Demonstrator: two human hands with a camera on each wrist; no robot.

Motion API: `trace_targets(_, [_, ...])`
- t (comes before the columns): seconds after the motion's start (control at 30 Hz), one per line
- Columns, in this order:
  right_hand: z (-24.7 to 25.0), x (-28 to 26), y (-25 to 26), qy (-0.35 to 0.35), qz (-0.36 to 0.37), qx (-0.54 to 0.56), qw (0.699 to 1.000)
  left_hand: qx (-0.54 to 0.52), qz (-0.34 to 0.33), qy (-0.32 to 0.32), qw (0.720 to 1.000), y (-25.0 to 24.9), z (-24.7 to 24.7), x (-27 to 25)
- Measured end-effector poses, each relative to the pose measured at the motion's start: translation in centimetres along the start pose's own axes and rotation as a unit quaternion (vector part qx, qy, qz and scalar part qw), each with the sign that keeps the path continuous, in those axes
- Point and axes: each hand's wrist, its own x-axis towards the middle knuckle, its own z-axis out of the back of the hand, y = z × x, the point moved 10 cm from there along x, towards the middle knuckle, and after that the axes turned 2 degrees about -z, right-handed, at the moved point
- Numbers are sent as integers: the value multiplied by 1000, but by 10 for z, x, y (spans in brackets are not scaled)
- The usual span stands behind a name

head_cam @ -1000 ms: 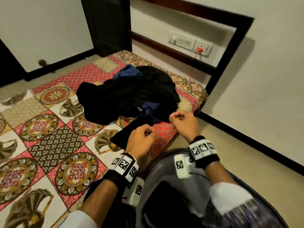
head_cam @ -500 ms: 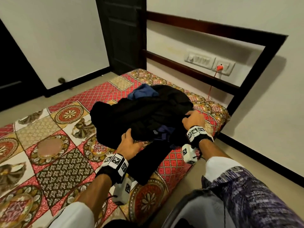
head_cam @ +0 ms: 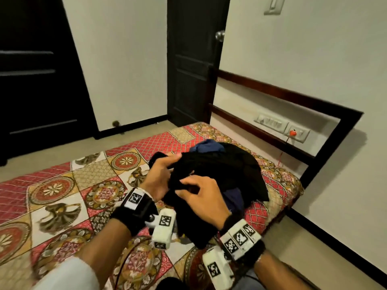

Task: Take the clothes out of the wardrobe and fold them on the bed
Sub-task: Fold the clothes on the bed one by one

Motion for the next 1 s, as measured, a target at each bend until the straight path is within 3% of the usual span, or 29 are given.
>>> trace_targets(0.07, [-12, -7, -7, 57, -43, 79, 994, 84, -23, -66, 994, -17, 11, -13])
trace_targets(0.13, [-25, -12, -18, 89, -116, 200, 969, 106, -38, -110, 988, -26, 16, -23])
trace_targets(0.2, [-24, -16, -53, 24, -253, 279, 926, 127, -64, -123, 982, -37, 12, -38])
trace_targets(0.27, [-5, -21, -98, -71, -357, 285, 887, 154, -93, -130, 975, -45, 10, -61])
trace_targets(0.33, [21, -21, -136, -132, -394, 204, 887, 189, -107, -118, 969, -43, 16, -85])
trace_targets(0.43, [46, 1, -157, -89, -348, -111, 927, 225, -122, -113, 960, -36, 43, -115])
trace_targets(0.63, [15, 65, -161, 33, -241, -320, 916, 208, -122, -134, 961, -27, 100, -147])
trace_targets(0.73, [17, 76, -152, -37, -245, -299, 921, 218, -106, -149, 959, -18, 125, -147])
trace_targets(0.87, [45, 89, -108, -168, -221, -158, 948, 209, -90, -155, 961, -4, 134, -143])
trace_targets(1.0, [75, 108, 16, -220, -59, -80, 971, 267, -53, -123, 954, 12, 120, -139])
